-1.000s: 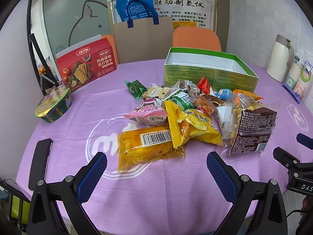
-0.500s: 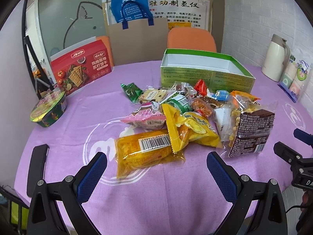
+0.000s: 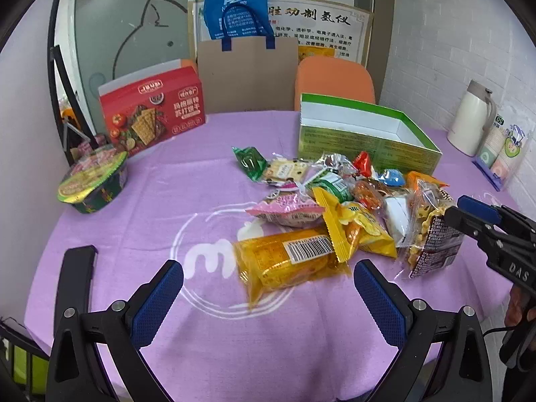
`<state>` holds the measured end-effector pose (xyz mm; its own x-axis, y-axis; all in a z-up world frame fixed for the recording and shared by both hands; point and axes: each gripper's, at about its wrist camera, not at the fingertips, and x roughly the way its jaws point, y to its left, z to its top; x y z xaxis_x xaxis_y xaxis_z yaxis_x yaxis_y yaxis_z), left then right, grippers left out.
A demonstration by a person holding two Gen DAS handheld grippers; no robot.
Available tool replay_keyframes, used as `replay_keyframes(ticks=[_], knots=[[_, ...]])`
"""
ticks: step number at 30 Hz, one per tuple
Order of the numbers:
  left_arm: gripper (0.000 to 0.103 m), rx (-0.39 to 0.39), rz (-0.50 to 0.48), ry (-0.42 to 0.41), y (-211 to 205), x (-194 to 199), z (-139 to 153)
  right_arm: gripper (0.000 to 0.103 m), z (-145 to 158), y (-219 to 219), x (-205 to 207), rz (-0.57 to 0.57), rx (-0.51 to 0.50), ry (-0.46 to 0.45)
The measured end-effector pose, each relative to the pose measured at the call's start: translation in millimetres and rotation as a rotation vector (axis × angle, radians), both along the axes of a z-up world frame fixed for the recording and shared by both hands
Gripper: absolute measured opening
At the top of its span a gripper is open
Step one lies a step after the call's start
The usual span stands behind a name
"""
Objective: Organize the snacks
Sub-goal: 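Grasp the Danco Galette cracker bag with the right gripper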
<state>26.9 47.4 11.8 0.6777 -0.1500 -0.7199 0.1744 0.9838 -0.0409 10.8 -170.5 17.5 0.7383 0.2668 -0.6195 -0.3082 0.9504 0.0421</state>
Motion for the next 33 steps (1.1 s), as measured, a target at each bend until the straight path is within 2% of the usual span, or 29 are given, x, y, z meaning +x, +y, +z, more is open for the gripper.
replay_keyframes(ticks=[4, 7, 11, 15, 16, 19, 22, 23, 25, 28, 31, 33], knots=[[0.103, -0.04, -0.066, 0.05, -9.7, -2.2, -12.8, 0.049, -2.0, -3.8, -33.5, 0.063, 0.003, 0.0], [0.103, -0.092, -0.128, 0.075, -21.5, -7.8, -17.1, 0.049, -8.1, -6.1, -48.7, 0.082, 0.013, 0.02], [0.103, -0.114, -0.174, 0.113, -35.8, -11.6, -23.4, 0.05, -19.1, -5.5, -62.4, 0.103, -0.009, 0.06], [0.103, -0.137, -0.22, 0.132, -42.8, -17.9, -26.1, 0.055, -37.5, -4.1, -60.9, 0.106, -0.014, 0.155], [0.103, -0.144, -0.229, 0.131, -44.9, -20.0, -26.0, 0.059, -43.9, -4.8, -56.9, 0.08, -0.03, 0.184], [0.103, -0.149, -0.25, 0.131, -51.2, -25.0, -26.4, 0.06, -61.4, -17.1, -45.9, 0.0, -0.018, 0.272], [0.102, -0.139, -0.262, 0.131, -55.4, -27.3, -25.5, 0.062, -53.5, -35.0, -52.2, 0.004, 0.092, 0.261], [0.102, -0.149, -0.272, 0.134, -57.4, -27.4, -25.0, 0.066, -49.3, -39.1, -55.1, -0.002, 0.104, 0.247], [0.102, -0.169, -0.298, 0.141, -64.4, -25.5, -23.6, 0.073, -43.8, -48.2, -56.5, -0.04, 0.104, 0.225], [0.102, -0.189, -0.349, 0.147, -85.2, -19.9, -23.9, 0.074, -45.2, -56.0, -51.4, -0.054, 0.118, 0.242], [0.1, -0.216, -0.391, 0.2, -105.8, -9.6, -33.4, 0.074, -51.6, -59.4, -44.9, -0.034, 0.129, 0.259], [0.094, -0.204, -0.39, 0.236, -114.4, -2.7, -42.0, 0.076, -54.2, -59.5, -41.2, -0.019, 0.118, 0.243]])
